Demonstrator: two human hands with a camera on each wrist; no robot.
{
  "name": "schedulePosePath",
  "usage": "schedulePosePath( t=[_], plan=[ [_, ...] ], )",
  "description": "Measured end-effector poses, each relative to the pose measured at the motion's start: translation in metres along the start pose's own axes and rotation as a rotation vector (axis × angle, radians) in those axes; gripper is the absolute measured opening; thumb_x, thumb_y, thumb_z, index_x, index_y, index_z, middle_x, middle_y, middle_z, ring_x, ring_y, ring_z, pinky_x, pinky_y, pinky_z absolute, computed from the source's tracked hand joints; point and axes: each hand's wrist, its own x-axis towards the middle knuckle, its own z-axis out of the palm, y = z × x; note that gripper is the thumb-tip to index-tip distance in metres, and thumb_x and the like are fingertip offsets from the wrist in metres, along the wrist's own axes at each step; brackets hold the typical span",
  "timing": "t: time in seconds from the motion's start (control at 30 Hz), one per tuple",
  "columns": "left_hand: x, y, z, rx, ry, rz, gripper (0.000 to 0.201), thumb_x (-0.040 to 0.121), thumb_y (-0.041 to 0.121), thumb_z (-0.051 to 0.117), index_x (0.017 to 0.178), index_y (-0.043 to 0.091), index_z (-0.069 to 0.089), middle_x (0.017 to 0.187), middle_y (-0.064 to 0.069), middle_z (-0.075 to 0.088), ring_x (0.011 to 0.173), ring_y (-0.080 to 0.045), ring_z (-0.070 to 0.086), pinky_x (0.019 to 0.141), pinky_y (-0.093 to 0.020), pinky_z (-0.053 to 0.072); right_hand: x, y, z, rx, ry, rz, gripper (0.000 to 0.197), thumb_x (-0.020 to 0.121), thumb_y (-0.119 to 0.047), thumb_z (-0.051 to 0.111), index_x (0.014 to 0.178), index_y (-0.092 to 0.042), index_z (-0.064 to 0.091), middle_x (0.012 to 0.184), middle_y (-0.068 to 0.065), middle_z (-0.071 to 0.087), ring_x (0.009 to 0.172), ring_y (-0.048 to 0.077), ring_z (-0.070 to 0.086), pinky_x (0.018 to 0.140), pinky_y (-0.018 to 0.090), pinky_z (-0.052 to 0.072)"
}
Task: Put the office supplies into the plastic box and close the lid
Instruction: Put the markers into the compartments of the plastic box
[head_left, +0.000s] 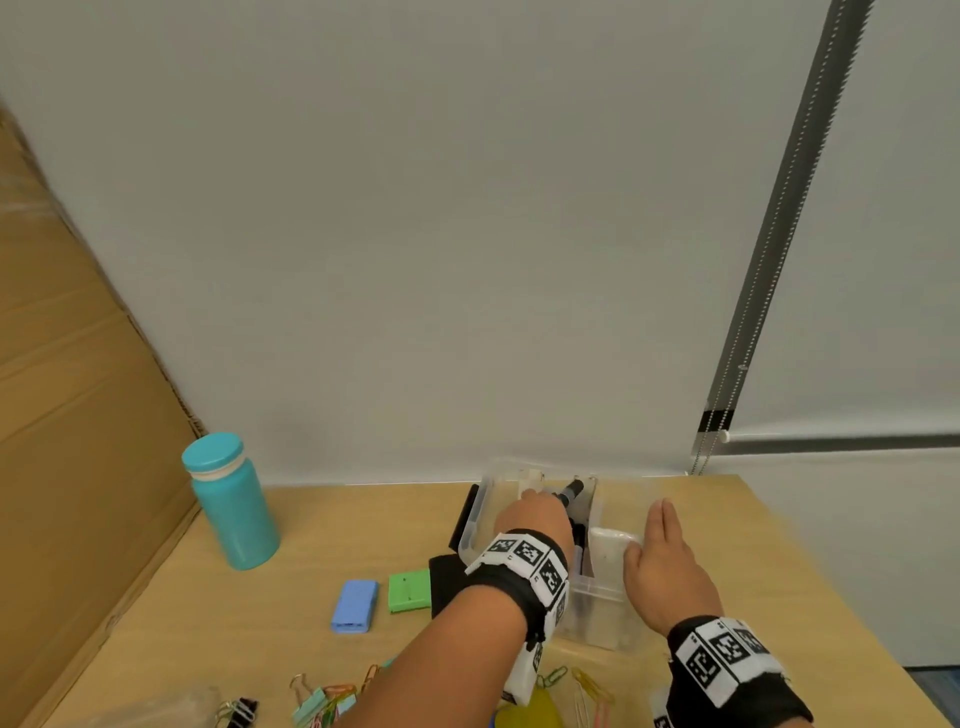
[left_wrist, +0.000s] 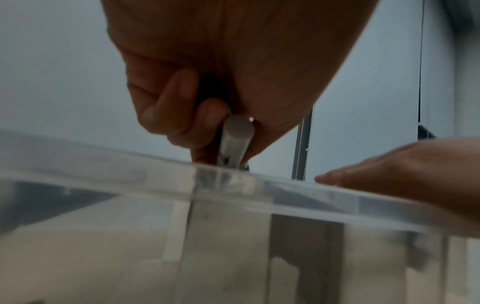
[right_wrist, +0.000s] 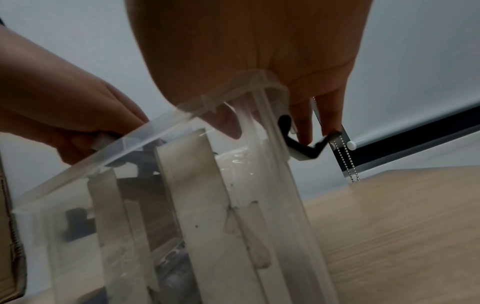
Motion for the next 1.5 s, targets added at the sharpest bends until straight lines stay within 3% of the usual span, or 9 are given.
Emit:
schedulePosePath(
  t=[0.1, 0.3, 0.53, 0.7, 0.8, 0.97, 1.2, 1.33, 1.5],
  plan=[
    [0.005, -0.003, 0.003, -0.038, 0.062, 0.004, 0.037, 0.094, 0.015, 0.047, 0.130, 0.008, 0.045, 0.137, -0.010, 0.036, 0.108, -0.029, 0.058, 0.084, -0.037, 0.048, 0.000, 0.000, 0.000, 0.009, 0.007, -0.005, 0.063, 0.100, -0.034, 0.025, 0.153, -0.009, -0.001, 0.161, 0.005, -0.010, 0.139, 0.023, 0.032, 0.107, 0.032, 0.036],
    [0.005, -0.022, 0.004, -0.154, 0.140, 0.082, 0.034, 0.097, 0.022, 0.037, 0.129, 0.010, 0.042, 0.126, -0.008, 0.042, 0.097, -0.027, 0.059, 0.085, -0.037, 0.050, 0.000, 0.001, 0.001, 0.008, 0.008, -0.007, 0.064, 0.100, -0.035, 0.025, 0.153, -0.009, -0.002, 0.161, 0.005, -0.011, 0.139, 0.023, 0.032, 0.106, 0.032, 0.036],
    [-0.009, -0.026, 0.014, -0.044, 0.066, 0.220, 0.051, 0.095, 0.012, 0.043, 0.142, 0.020, 0.027, 0.126, -0.009, 0.038, 0.087, -0.027, 0.060, 0.081, -0.038, 0.055, 0.000, 0.001, 0.001, 0.002, 0.014, -0.014, 0.065, 0.100, -0.035, 0.026, 0.152, -0.009, -0.003, 0.161, 0.006, -0.010, 0.141, 0.023, 0.029, 0.108, 0.033, 0.035],
    [-0.020, -0.017, 0.015, 0.108, -0.035, 0.193, 0.064, 0.092, 0.005, 0.044, 0.148, 0.026, 0.021, 0.138, -0.014, 0.033, 0.106, -0.033, 0.058, 0.093, -0.041, 0.051, 0.000, 0.001, 0.002, 0.006, 0.008, -0.015, 0.066, 0.099, -0.035, 0.026, 0.152, -0.009, -0.003, 0.161, 0.005, -0.011, 0.142, 0.024, 0.027, 0.110, 0.034, 0.034],
    [-0.021, -0.012, 0.009, 0.134, -0.044, 0.194, 0.042, 0.097, 0.019, 0.038, 0.139, 0.021, 0.042, 0.136, -0.012, 0.042, 0.114, -0.031, 0.055, 0.099, -0.041, 0.047, 0.000, 0.001, 0.002, 0.008, 0.008, -0.011, 0.066, 0.099, -0.035, 0.026, 0.152, -0.009, -0.003, 0.161, 0.005, -0.011, 0.141, 0.024, 0.028, 0.109, 0.034, 0.034],
    [-0.012, -0.003, 0.001, 0.267, -0.126, 0.277, 0.037, 0.095, 0.028, 0.037, 0.119, 0.018, 0.063, 0.121, -0.004, 0.064, 0.106, -0.025, 0.060, 0.092, -0.041, 0.050, 0.000, 0.000, 0.002, 0.007, 0.009, -0.011, 0.066, 0.099, -0.035, 0.027, 0.152, -0.009, -0.003, 0.161, 0.006, -0.010, 0.141, 0.024, 0.029, 0.109, 0.034, 0.034],
    [-0.008, 0.006, -0.011, 0.427, -0.164, 0.346, 0.033, 0.097, 0.032, 0.038, 0.073, 0.016, 0.054, 0.073, -0.001, 0.055, 0.078, -0.024, 0.054, 0.075, -0.032, 0.046, -0.001, -0.001, -0.001, -0.004, 0.004, -0.010, 0.066, 0.100, -0.035, 0.026, 0.152, -0.009, -0.004, 0.160, 0.006, -0.012, 0.143, 0.023, 0.023, 0.110, 0.033, 0.033],
    [0.001, 0.001, -0.015, 0.451, -0.117, 0.307, 0.032, 0.095, 0.028, 0.040, 0.111, 0.015, 0.065, 0.109, -0.006, 0.066, 0.098, -0.026, 0.062, 0.089, -0.038, 0.050, -0.002, -0.001, -0.001, -0.002, 0.005, -0.013, 0.066, 0.100, -0.035, 0.026, 0.152, -0.008, -0.003, 0.161, 0.006, -0.011, 0.144, 0.024, 0.022, 0.111, 0.034, 0.033],
    [0.008, -0.001, -0.005, 0.361, -0.111, 0.223, 0.040, 0.092, 0.013, 0.048, 0.132, 0.012, 0.048, 0.135, -0.014, 0.038, 0.107, -0.034, 0.056, 0.094, -0.041, 0.048, -0.001, -0.001, 0.001, -0.001, 0.016, -0.014, 0.067, 0.099, -0.036, 0.026, 0.152, -0.008, -0.003, 0.161, 0.007, -0.010, 0.143, 0.024, 0.023, 0.112, 0.033, 0.032]
  ],
)
